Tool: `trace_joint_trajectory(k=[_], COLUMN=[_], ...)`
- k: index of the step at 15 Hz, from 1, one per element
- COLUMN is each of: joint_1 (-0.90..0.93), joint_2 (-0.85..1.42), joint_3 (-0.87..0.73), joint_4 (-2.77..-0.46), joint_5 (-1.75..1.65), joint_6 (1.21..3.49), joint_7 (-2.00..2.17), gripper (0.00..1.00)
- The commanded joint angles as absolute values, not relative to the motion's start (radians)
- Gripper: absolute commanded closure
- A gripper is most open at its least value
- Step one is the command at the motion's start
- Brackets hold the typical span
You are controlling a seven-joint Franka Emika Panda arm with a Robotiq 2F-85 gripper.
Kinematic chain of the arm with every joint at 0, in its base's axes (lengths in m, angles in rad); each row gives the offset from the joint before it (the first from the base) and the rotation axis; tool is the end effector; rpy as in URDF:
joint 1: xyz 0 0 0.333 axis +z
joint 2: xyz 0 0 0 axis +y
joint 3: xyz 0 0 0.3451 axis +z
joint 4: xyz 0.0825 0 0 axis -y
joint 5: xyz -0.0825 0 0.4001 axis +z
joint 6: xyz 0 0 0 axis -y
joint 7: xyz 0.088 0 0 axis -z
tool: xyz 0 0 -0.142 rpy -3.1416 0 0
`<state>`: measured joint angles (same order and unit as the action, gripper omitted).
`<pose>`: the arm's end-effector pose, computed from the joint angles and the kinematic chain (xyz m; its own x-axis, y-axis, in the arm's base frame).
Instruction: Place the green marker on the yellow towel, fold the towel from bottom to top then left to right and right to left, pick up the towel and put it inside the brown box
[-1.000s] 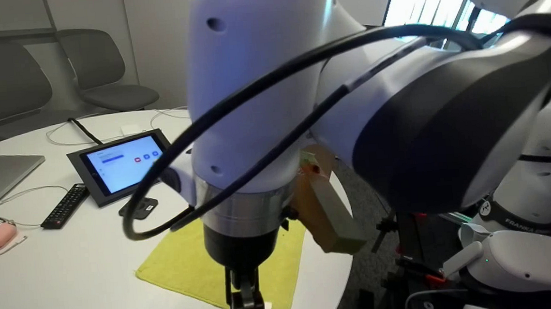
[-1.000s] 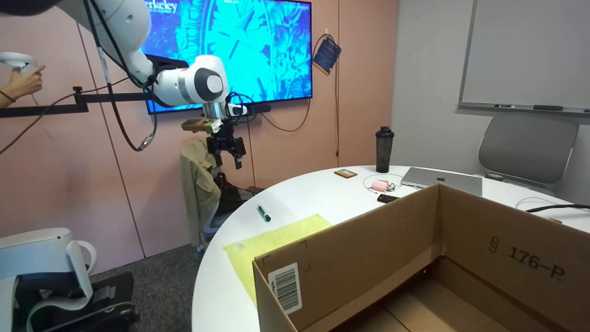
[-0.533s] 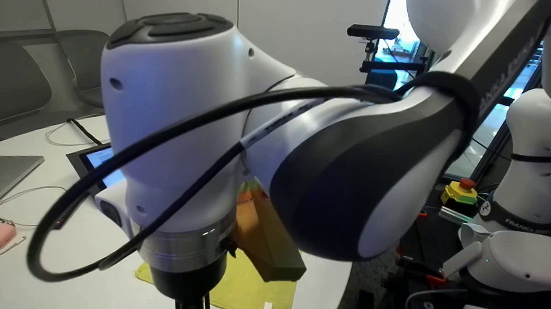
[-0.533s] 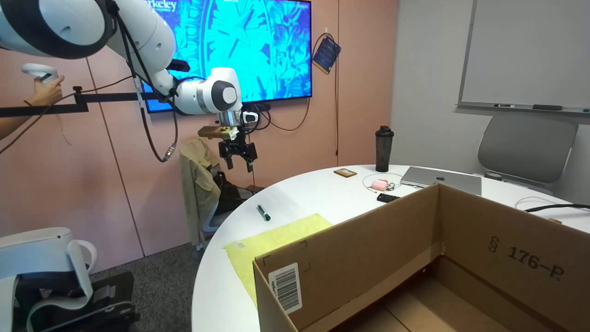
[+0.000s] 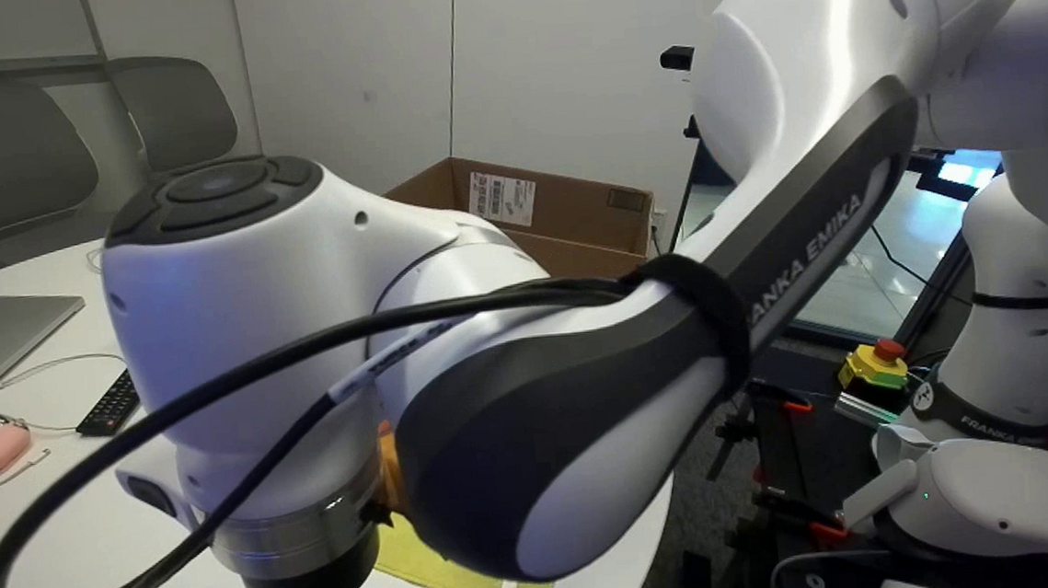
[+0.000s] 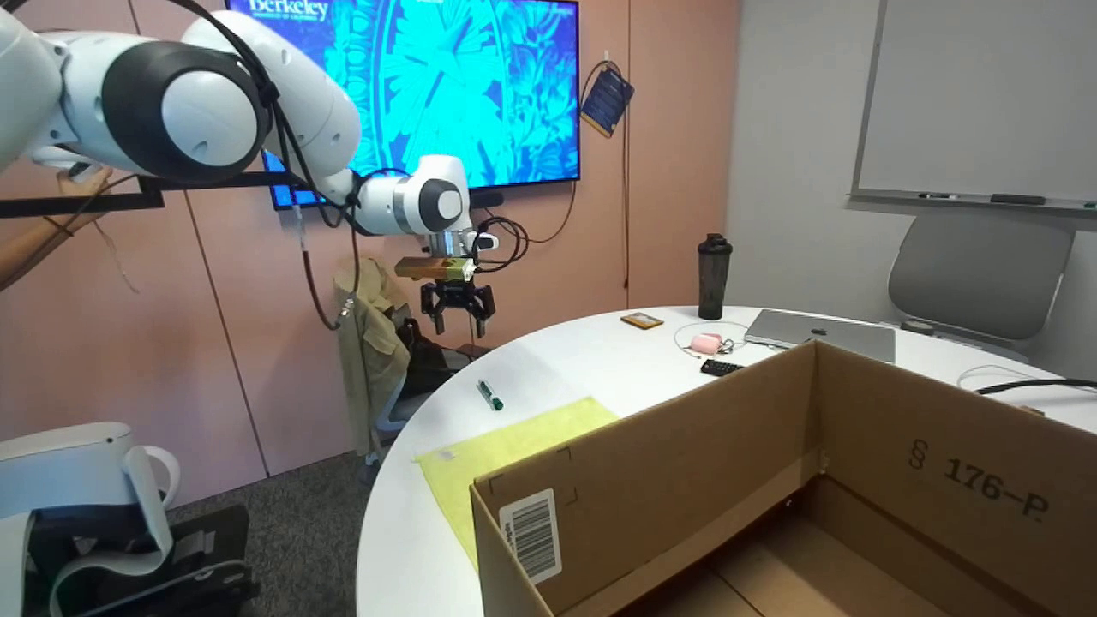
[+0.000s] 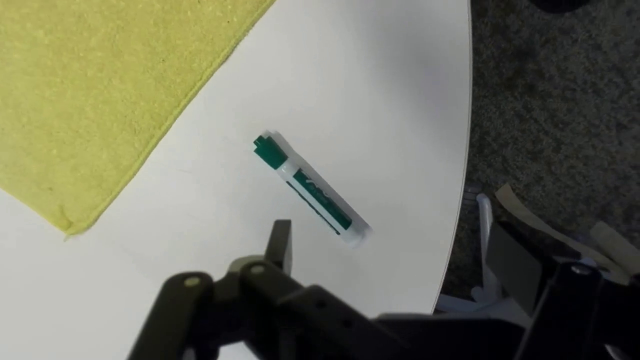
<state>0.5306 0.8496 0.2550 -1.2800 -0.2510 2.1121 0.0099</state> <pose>0.5992 0.5074 0.2264 0.6822 0.7311 0.0098 0.7308 -0.6822 0.0253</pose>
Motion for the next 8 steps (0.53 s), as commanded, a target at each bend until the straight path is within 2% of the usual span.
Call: trace_joint_trajectory(k=[1,8], joint_1=[0.533,0.508], joint_2=[0.921,0.975], joint_3=[0.24,0.26], joint_4=[-1.185,-1.188], joint_5=[-0.232,-0.238], joint_6=[2.125,2.13], joint_7=[-0.052,-0.218], gripper=[0.0,0.0])
